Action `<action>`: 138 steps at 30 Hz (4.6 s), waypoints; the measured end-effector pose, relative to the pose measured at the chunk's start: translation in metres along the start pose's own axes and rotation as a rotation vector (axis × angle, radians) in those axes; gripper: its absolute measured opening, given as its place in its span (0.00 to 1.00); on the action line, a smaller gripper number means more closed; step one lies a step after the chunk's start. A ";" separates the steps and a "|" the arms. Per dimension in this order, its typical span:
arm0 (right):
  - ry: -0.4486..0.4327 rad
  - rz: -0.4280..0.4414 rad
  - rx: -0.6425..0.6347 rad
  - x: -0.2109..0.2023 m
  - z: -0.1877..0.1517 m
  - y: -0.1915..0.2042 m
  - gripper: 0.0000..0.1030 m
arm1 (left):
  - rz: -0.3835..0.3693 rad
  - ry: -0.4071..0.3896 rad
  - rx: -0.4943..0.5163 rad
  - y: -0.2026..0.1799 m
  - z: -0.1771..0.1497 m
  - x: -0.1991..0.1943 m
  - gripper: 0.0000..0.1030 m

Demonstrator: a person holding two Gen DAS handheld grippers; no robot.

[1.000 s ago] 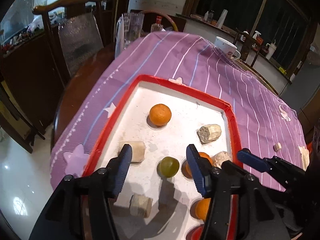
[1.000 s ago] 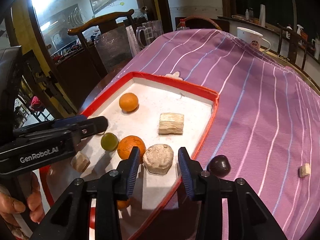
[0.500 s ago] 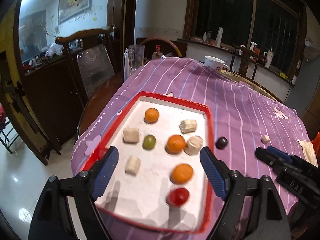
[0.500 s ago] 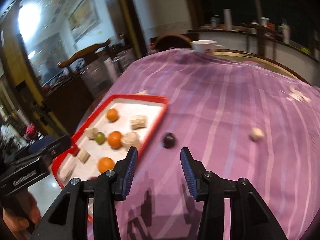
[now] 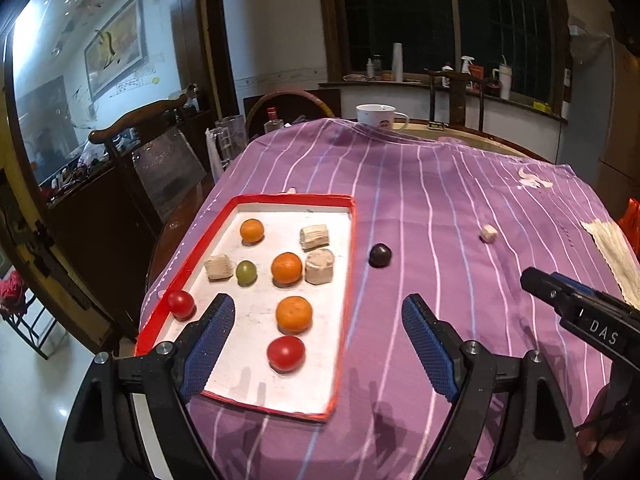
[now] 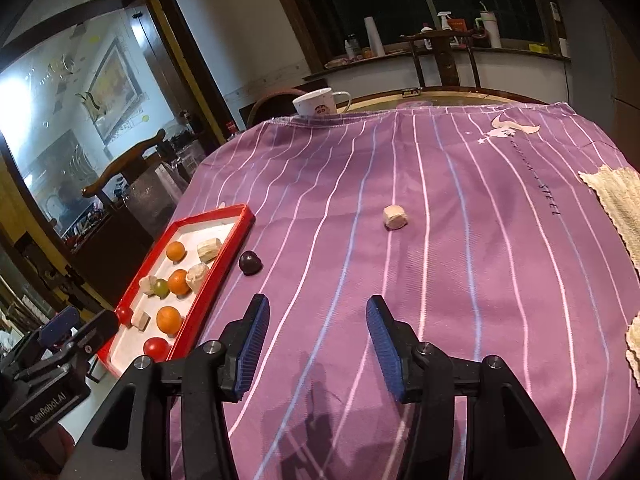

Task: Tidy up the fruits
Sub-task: 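Withdraw both tools toward the dark plum and small white block, then grasp the small white block with the right tool while the left tool grasps the dark plum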

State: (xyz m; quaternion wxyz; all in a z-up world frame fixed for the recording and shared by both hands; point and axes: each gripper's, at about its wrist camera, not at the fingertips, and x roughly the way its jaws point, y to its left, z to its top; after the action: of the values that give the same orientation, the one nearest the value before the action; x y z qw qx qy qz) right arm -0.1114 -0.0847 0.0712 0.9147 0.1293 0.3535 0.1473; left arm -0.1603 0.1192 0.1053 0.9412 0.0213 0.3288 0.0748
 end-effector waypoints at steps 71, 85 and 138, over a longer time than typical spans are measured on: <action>0.213 0.059 -0.051 0.026 0.013 -0.005 0.57 | -0.173 0.093 -0.082 0.005 -0.030 0.043 0.83; 0.200 0.128 -0.344 0.143 0.030 0.074 0.56 | -0.202 0.129 -0.126 0.029 -0.033 0.057 0.83; 0.134 -0.051 -0.127 0.139 0.085 -0.060 0.29 | -0.311 0.261 0.079 -0.110 0.042 0.188 0.68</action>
State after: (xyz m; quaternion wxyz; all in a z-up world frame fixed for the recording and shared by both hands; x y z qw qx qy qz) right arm 0.0554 -0.1010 0.0271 0.8988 0.0516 0.4069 0.1543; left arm 0.0245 0.0402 0.0123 0.8894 -0.0029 0.4498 -0.0822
